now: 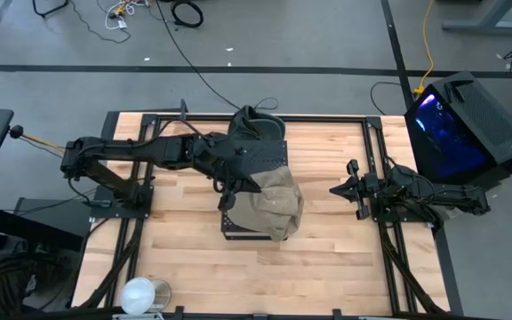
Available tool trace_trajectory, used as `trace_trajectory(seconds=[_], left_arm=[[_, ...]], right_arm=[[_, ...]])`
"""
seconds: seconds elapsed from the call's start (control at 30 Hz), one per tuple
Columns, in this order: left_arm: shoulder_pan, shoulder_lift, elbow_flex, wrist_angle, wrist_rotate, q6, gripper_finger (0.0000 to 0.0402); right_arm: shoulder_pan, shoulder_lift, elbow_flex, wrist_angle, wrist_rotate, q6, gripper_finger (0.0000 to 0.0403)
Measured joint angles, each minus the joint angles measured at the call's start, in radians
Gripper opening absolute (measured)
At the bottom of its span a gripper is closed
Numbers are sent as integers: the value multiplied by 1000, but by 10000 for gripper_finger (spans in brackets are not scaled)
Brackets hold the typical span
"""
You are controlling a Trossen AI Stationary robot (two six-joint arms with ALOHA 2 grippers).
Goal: Pick & Place hat
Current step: Stack the brown cap on top of the other brown cap on the shelf
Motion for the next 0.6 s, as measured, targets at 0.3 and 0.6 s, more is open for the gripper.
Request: trace_trajectory(seconds=[0.3,0.6], left_arm=[[0,1,-10,8,-3,25,6],[0,1,-10,6,-61,47,17]], right_arm=[[0,0,0,0,0,0,7],[0,0,0,0,0,0,7]])
